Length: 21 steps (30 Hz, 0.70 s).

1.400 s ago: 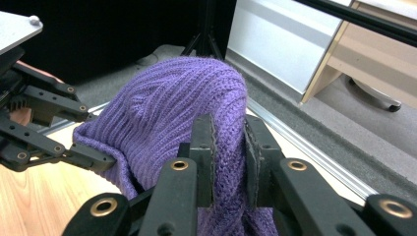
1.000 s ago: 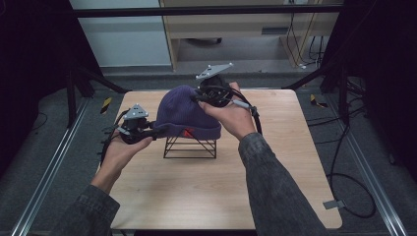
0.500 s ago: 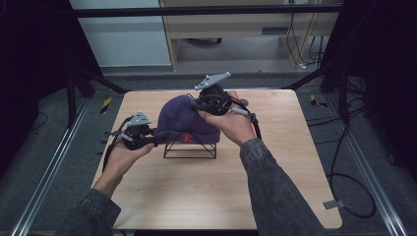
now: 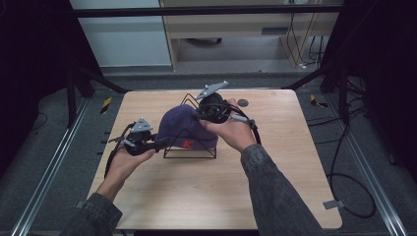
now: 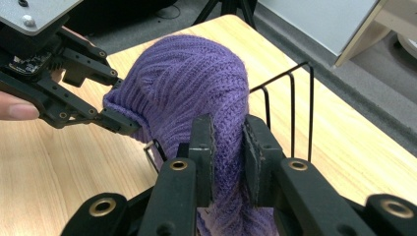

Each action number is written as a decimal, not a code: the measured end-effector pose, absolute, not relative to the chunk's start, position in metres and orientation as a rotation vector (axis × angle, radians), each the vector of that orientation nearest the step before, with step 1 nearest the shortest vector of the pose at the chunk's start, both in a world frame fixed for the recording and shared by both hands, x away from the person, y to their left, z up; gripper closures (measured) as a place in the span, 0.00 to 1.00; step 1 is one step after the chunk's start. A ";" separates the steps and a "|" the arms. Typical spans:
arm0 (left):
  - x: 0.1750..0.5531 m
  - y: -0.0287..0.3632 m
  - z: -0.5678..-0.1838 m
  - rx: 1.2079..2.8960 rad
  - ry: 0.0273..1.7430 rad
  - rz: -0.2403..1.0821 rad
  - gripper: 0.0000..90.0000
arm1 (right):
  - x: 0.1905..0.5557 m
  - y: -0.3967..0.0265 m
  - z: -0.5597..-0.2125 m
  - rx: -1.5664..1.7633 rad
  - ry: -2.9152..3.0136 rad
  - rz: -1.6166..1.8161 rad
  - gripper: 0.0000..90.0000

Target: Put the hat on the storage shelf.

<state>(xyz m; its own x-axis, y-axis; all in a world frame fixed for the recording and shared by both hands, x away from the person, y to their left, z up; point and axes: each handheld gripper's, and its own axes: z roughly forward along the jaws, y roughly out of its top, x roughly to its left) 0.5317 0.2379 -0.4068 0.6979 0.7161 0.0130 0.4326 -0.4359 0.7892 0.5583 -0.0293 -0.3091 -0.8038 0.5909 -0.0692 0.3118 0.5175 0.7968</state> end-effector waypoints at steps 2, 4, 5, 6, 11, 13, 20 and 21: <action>0.532 0.238 -0.408 2.084 0.887 0.444 0.67 | 0.558 -0.030 -0.311 0.752 2.435 1.170 0.85; 0.532 0.238 -0.409 2.083 0.890 0.442 0.67 | 0.558 -0.030 -0.312 0.759 2.435 1.168 0.85; 0.532 0.238 -0.409 2.087 0.886 0.441 0.67 | 0.558 -0.030 -0.312 0.758 2.435 1.167 0.85; 0.532 0.237 -0.410 2.088 0.886 0.441 0.67 | 0.558 -0.030 -0.313 0.760 2.437 1.167 0.85; 0.531 0.238 -0.415 2.099 0.890 0.436 0.66 | 0.556 -0.029 -0.317 0.752 2.452 1.157 0.84; 0.532 0.238 -0.417 2.105 0.896 0.437 0.66 | 0.555 -0.028 -0.318 0.754 2.457 1.151 0.84; 0.532 0.240 -0.422 2.097 0.910 0.420 0.65 | 0.555 -0.024 -0.321 0.749 2.469 1.145 0.84; 0.532 0.241 -0.422 2.099 0.910 0.419 0.65 | 0.555 -0.024 -0.321 0.748 2.470 1.144 0.84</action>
